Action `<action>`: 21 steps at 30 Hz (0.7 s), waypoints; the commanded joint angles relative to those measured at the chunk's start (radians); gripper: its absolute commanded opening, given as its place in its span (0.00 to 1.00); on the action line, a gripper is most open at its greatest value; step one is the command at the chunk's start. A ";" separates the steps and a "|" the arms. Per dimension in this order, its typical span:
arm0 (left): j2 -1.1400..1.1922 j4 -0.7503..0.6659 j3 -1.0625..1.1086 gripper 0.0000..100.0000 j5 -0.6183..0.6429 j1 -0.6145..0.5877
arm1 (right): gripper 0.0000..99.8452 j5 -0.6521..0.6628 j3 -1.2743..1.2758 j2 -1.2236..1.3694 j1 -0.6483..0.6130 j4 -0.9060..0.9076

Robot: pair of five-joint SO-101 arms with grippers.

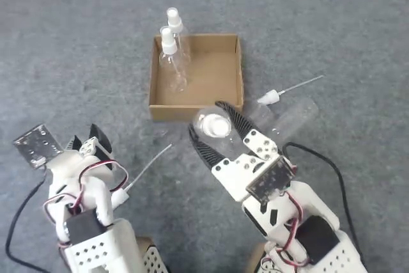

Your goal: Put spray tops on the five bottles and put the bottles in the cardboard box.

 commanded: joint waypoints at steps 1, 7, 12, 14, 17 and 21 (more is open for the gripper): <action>-0.015 -0.034 -0.001 0.15 0.008 -0.005 | 0.01 0.018 -0.130 0.182 0.005 -0.113; -0.017 -0.034 -0.001 0.15 0.008 -0.032 | 0.01 0.011 -0.216 0.444 0.004 -0.262; -0.017 -0.034 -0.001 0.15 0.008 -0.035 | 0.01 0.011 -0.275 0.645 0.004 -0.389; -0.017 -0.034 -0.001 0.15 0.008 -0.035 | 0.01 0.011 -0.298 0.717 0.004 -0.432; -0.017 -0.035 -0.001 0.15 0.008 -0.035 | 0.01 0.011 -0.328 0.817 0.007 -0.498; -0.017 -0.046 0.002 0.15 0.008 -0.035 | 0.01 0.011 -0.342 0.932 0.010 -0.611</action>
